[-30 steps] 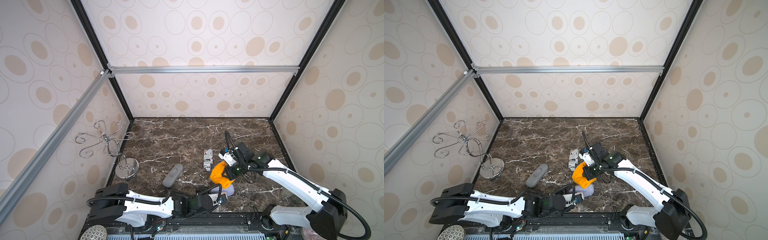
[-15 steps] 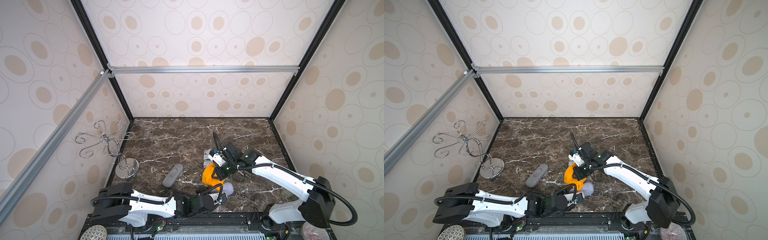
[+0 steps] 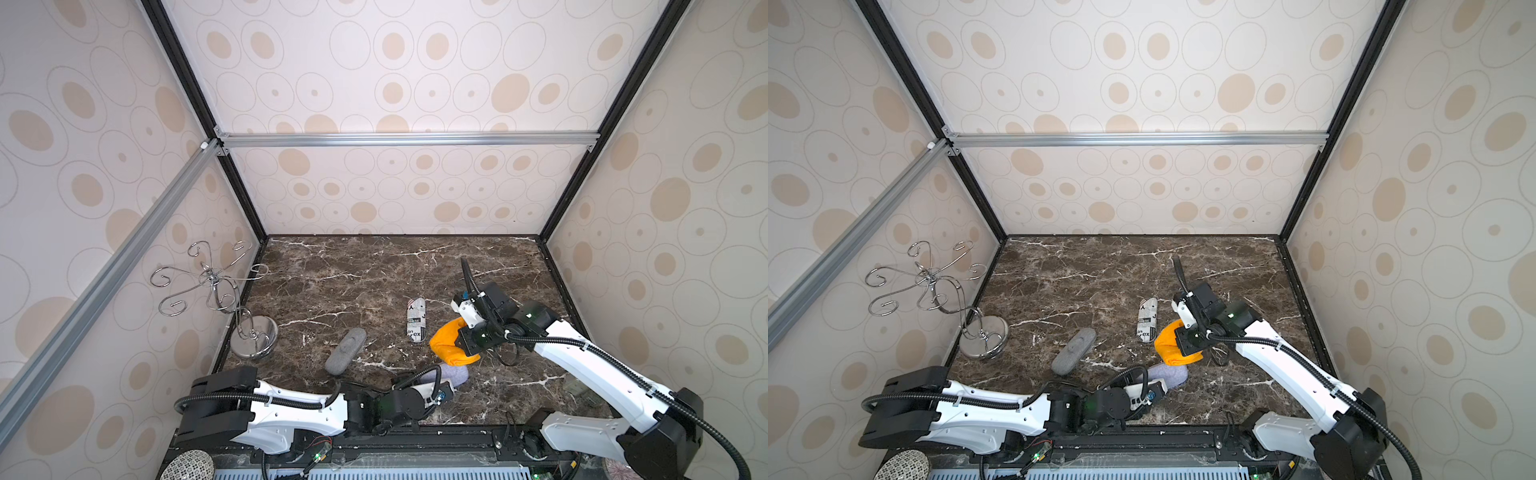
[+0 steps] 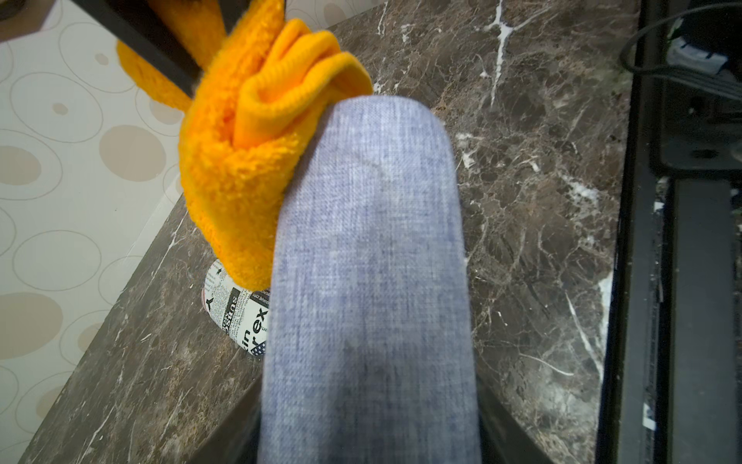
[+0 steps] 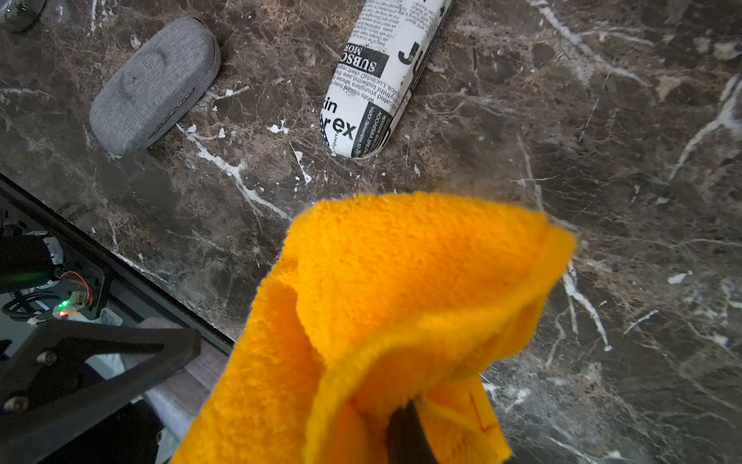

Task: Wipe the eyeglass case
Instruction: Wipe the dirt from the eyeglass case.

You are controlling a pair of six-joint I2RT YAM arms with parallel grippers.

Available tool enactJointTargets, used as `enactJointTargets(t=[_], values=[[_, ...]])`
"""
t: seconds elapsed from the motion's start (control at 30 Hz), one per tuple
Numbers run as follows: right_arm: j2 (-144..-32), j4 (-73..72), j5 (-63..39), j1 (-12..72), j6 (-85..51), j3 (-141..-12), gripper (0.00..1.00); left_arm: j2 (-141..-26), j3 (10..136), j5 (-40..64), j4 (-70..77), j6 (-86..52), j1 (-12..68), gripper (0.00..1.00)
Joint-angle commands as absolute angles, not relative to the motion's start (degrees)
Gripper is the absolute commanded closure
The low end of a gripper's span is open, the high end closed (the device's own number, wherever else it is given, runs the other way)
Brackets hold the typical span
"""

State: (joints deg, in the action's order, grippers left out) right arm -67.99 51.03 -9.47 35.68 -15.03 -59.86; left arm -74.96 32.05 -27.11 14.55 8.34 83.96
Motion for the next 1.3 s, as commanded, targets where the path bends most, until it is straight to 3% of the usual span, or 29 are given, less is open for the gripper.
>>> enactJointTargets(t=[0.0, 0.2, 0.47, 0.67, 0.93, 1.1, 1.27], values=[[-67.8, 51.8, -14.0, 35.9, -14.2, -60.0, 1.00, -73.6, 32.0, -28.3, 17.0, 7.3, 83.3, 0.53], [-71.5, 46.1, -19.4, 37.4, -16.3, -62.0, 1.00, -75.4, 33.2, -28.6, 18.0, 7.8, 83.1, 0.53], [-76.3, 40.3, -19.3, 42.7, -18.9, -61.9, 1.00, -77.3, 34.8, -28.4, 19.0, 7.3, 82.9, 0.53], [-69.6, 42.4, -8.6, 41.9, -19.4, -57.8, 1.00, -76.1, 33.6, -28.5, 19.1, 6.0, 82.6, 0.53], [-61.0, 48.3, -3.8, 39.0, -17.4, -53.0, 1.00, -74.0, 29.7, -30.5, 18.6, 5.6, 82.5, 0.53], [-60.3, 40.7, -13.2, 39.3, -16.5, -49.7, 1.00, -74.1, 28.7, -31.4, 18.8, 5.8, 82.0, 0.53], [-66.1, 33.9, -15.4, 41.2, -14.5, -50.9, 1.00, -76.6, 30.1, -29.8, 21.1, 7.6, 81.6, 0.53]])
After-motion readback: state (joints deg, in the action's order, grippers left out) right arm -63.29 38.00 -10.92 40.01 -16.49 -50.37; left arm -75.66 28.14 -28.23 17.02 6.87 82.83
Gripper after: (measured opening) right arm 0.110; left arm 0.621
